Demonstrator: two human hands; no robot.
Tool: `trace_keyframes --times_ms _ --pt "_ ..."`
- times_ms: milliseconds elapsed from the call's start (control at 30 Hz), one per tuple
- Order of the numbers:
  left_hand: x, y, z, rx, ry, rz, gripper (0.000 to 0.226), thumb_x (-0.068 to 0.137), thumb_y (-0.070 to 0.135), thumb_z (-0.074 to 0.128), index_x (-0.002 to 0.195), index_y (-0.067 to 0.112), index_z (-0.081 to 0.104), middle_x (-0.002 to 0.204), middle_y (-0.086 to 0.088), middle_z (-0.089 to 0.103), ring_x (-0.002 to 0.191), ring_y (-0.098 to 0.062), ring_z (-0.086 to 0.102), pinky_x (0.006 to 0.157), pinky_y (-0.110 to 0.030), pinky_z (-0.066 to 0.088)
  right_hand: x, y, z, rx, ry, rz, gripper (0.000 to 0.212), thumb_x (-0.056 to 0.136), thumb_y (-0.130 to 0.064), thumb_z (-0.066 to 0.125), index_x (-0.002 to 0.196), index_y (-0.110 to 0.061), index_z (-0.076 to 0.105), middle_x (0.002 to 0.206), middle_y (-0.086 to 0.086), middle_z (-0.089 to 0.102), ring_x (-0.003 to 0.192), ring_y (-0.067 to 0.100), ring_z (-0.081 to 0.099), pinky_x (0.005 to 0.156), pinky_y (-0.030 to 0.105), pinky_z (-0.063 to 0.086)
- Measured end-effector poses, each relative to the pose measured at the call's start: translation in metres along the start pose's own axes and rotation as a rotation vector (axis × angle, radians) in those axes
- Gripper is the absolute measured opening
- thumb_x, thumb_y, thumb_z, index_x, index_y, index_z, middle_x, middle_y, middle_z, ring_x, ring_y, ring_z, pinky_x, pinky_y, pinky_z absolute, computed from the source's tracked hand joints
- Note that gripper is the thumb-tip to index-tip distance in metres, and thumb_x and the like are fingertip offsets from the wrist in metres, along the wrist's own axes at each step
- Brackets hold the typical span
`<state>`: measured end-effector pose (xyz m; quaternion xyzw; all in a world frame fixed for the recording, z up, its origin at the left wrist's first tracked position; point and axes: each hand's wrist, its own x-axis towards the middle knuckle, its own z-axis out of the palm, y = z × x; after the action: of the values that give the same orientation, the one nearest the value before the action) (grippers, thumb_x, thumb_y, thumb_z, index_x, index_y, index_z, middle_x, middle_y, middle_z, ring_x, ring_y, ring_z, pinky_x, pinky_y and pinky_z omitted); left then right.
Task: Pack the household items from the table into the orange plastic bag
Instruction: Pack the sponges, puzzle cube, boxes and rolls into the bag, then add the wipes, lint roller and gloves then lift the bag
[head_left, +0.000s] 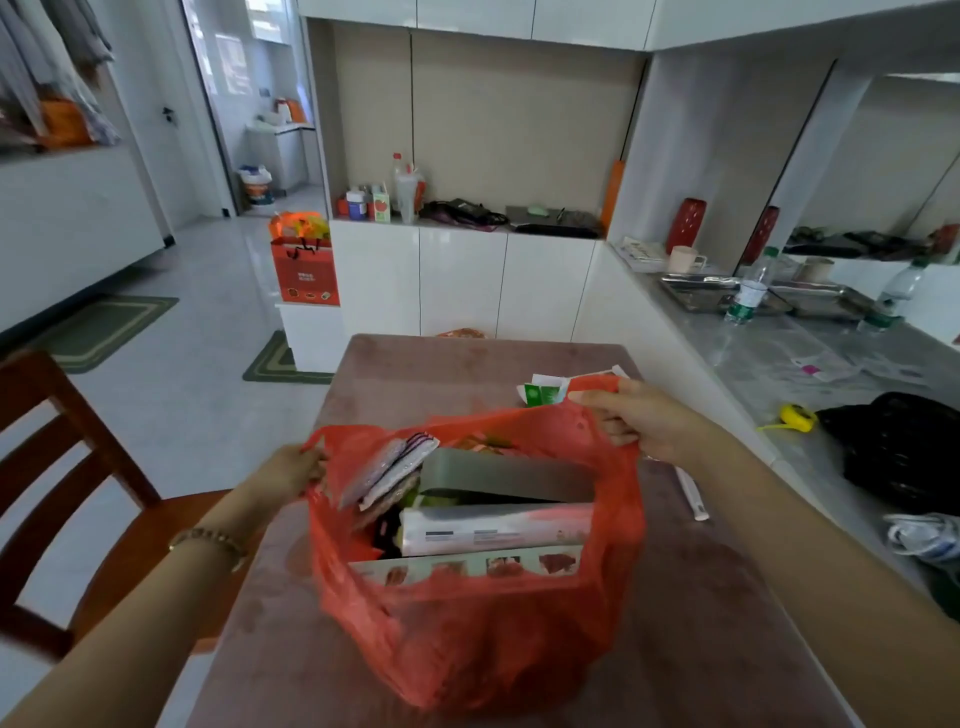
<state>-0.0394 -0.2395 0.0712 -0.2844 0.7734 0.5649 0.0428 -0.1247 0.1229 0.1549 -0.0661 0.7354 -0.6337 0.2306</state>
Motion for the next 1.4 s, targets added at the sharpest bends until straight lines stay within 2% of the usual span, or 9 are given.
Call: trace_keyframes --times_ms 200,500,600,800,1033,1133,1233,1333,1400 --pt "-0.048 0.096 -0.001 -0.147 -0.261 0.318 0.031 0.103 0.013 0.027 0.091 0.012 0.056 0.060 0.001 0.026 0.032 0.000 0.026 0.030 -0.012 0.023 -0.016 -0.072 -0.011 -0.075 0.083 -0.035 0.024 0.086 -0.005 0.063 0.066 -0.012 0.050 0.039 -0.010 0.029 0.033 0.002 0.024 0.032 0.014 0.017" --pt "-0.067 0.192 -0.003 -0.190 -0.221 0.565 0.030 0.101 0.011 0.031 0.115 0.006 0.056 0.046 0.011 0.030 0.037 -0.002 0.023 0.036 -0.015 0.017 0.000 -0.155 -0.012 -0.225 0.224 -0.237 0.042 0.080 -0.003 0.069 0.058 -0.019 0.037 0.052 -0.002 0.027 0.041 0.006 0.025 0.038 0.018 0.018" --pt "-0.057 0.183 0.009 -0.197 -0.219 0.526 0.031 0.101 0.012 0.031 0.121 0.003 0.054 0.044 0.012 0.031 0.035 -0.001 0.024 0.034 -0.013 0.020 0.011 -0.134 -0.003 -0.434 0.205 -0.233 0.024 0.079 -0.014 0.073 0.067 -0.015 0.052 0.054 0.000 0.036 0.048 0.010 0.030 0.044 0.022 0.023" --pt "-0.039 0.165 0.022 -0.132 -0.181 0.564 0.030 0.101 0.018 0.036 0.121 0.004 0.054 0.058 0.003 0.026 0.034 -0.001 0.026 0.034 -0.015 0.023 0.026 -0.072 0.030 -0.768 0.149 -0.240 0.039 0.086 -0.036 0.064 0.115 -0.010 0.064 0.111 0.004 0.067 0.104 0.021 0.062 0.088 0.029 0.048" --pt "-0.023 0.144 0.033 0.071 -0.235 0.516 0.043 0.095 0.050 0.040 0.100 0.013 0.061 0.060 0.003 0.034 0.044 -0.008 0.035 0.041 -0.020 0.032 0.025 -0.014 0.036 -0.527 0.090 -0.051 0.039 0.080 -0.067 0.050 0.091 -0.033 0.063 0.069 -0.009 0.050 0.058 0.007 0.046 0.052 0.021 0.034" --pt "-0.011 0.143 0.034 0.332 -0.128 0.545 0.052 0.090 0.059 0.040 0.071 0.012 0.052 0.058 -0.001 0.047 0.049 -0.017 0.046 0.048 -0.025 0.042 0.024 -0.009 0.019 -0.372 -0.031 -0.019 0.045 0.083 -0.063 0.050 0.095 -0.021 0.058 0.063 -0.003 0.043 0.046 0.007 0.030 0.044 0.021 0.023" --pt "0.000 0.151 0.035 0.702 0.019 0.552 0.061 0.086 0.065 0.040 0.058 0.011 0.048 0.061 -0.008 0.059 0.059 -0.024 0.058 0.069 -0.033 0.051 0.025 -0.012 -0.006 -0.281 -0.196 0.022 0.041 0.089 -0.053 0.049 0.108 -0.017 0.056 0.060 -0.009 0.055 0.050 0.004 0.045 0.050 0.019 0.036" --pt "0.003 0.167 0.045 1.074 0.167 0.345 0.076 0.082 0.075 0.030 0.097 0.006 0.059 0.108 -0.016 0.064 0.099 -0.031 0.061 0.088 -0.040 0.046 0.026 -0.022 -0.039 -0.323 -0.285 0.110 0.058 0.084 -0.058 0.049 0.125 -0.018 0.058 0.101 0.000 0.072 0.089 0.015 0.064 0.086 0.027 0.049" --pt "0.007 0.178 0.062 1.087 0.175 0.241 0.094 0.079 0.079 0.027 0.137 0.006 0.037 0.141 -0.018 0.044 0.126 -0.036 0.045 0.101 -0.044 0.038 0.029 -0.028 -0.068 -0.347 -0.244 0.128 0.073 0.074 -0.065 0.048 0.121 -0.011 0.061 0.117 0.010 0.069 0.104 0.023 0.065 0.097 0.033 0.048"
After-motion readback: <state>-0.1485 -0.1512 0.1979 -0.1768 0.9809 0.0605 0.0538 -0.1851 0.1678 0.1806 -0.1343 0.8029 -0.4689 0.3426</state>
